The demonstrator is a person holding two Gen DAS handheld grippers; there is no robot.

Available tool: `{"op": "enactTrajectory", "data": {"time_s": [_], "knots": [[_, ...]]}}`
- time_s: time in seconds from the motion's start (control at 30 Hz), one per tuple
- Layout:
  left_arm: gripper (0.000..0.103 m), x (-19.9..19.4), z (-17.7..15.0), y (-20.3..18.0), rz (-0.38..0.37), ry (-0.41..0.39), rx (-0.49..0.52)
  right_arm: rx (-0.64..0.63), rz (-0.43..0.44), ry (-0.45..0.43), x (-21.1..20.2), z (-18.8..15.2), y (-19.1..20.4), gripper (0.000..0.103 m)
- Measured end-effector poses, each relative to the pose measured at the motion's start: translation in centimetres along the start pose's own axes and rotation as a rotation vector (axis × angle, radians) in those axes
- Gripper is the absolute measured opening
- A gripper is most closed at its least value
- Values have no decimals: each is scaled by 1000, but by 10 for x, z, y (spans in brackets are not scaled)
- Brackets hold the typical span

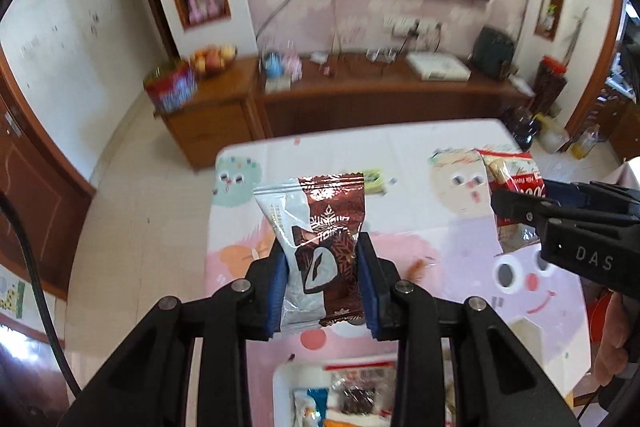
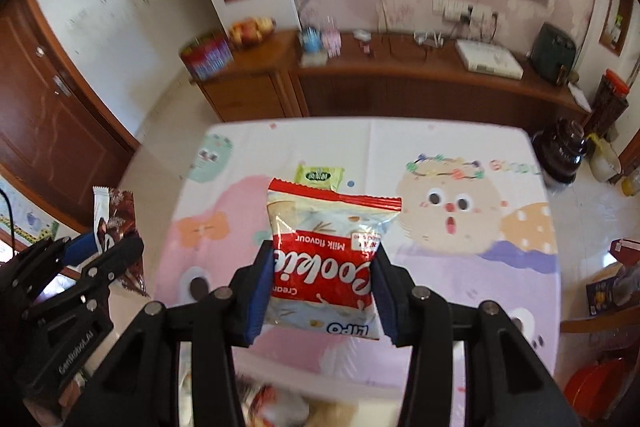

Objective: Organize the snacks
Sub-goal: 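Lift both held packets and carry them over the white tray, then lower both packets into the tray and open both grippers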

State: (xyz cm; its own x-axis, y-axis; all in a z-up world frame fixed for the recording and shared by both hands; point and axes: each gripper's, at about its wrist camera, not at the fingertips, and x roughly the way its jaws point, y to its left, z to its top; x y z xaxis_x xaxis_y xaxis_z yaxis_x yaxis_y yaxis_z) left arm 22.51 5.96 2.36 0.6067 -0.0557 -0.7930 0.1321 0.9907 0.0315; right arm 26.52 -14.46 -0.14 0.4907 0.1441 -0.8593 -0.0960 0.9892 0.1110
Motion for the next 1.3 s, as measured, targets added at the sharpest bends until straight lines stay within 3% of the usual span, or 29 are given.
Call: {"op": "enactTrajectory", "data": {"time_s": [0.23, 0.5, 0.77, 0.93, 1.07, 1.3], "knots": [[30, -98, -38, -24, -31, -217, 47, -17, 61, -116, -84, -57, -2, 46], [30, -132, -87, -25, -137, -258, -22, -39, 137, -182, -128, -135, 5, 46], [30, -125, -150, -39, -121, -246, -28, -70, 154, -218, -128, -201, 17, 46], [31, -95, -186, -42, -143, -171, -72, -51, 155, -217, -114, -228, 14, 46], [31, -66, -208, -41, -115, -104, -94, -42, 142, -169, -92, -243, 11, 46], [31, -31, -225, -35, -144, -7, -152, -11, 129, -98, -63, -257, 2, 46]]}}
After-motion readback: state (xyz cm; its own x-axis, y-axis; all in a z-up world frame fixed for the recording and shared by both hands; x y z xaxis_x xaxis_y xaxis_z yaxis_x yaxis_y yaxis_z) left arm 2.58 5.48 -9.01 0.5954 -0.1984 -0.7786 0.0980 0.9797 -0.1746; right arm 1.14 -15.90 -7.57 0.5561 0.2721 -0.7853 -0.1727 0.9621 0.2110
